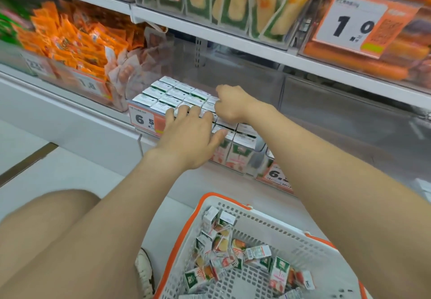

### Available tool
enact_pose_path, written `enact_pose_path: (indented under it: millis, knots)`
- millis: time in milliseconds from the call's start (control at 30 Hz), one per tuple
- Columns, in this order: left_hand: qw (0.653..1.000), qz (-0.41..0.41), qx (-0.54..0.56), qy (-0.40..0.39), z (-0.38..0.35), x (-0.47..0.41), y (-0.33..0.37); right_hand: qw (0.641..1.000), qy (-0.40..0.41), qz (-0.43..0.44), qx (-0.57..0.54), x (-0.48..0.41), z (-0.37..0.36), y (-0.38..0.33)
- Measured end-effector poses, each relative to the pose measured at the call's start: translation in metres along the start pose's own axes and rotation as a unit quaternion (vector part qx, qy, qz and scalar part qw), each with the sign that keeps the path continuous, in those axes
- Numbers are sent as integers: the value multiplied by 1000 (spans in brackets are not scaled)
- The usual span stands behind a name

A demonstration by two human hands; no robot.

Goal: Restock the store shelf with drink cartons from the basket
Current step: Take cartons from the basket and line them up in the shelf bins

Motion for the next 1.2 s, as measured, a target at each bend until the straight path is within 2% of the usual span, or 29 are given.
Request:
enact_pose_path:
  millis: [67,167,233,267,300,367,433,500,567,667,767,967,1200]
  knots:
    - [998,-11,4,54,5,5,3,993,107,28,-29,27,1,-3]
    - [991,-22,11,133,11,21,15,952,289,65,-75,99,-3,-6]
    - [988,-49,26,146,10,37,27,924,359,83,-100,152,-13,-4]
    - [989,-75,45,123,5,46,34,920,364,90,-111,173,-24,-1]
    - [991,-93,62,72,-2,55,40,922,354,97,-119,190,-37,4]
    - [988,-113,66,-82,-29,71,51,942,295,95,-129,212,-71,18]
    - [963,-128,38,-235,-65,86,58,969,209,72,-109,223,-106,35]
    - [930,-134,17,-342,-106,99,63,987,128,44,-89,230,-141,54]
    - [906,-123,-1,-406,-146,109,63,994,50,1,-96,233,-175,76]
    - [880,-140,-32,-454,-191,126,66,991,-79,-38,-97,241,-223,104]
    - [856,-153,-65,-490,-226,147,69,985,-146,-59,-73,249,-261,124]
    - [833,-157,-93,-523,-289,186,78,985,-129,-115,-29,255,-310,165]
    - [860,-64,-127,-490,-327,201,75,985,-149,-88,27,257,-341,191]
Point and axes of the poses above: each hand's wrist, its own x-axis away from the middle knuckle, its own z-axis out of the back of the hand, y = z × x, the point moved 2 cm from there along -x, towards the middle knuckle, and after that the axes turned 2 degrees about y, right-handed, at the moved point
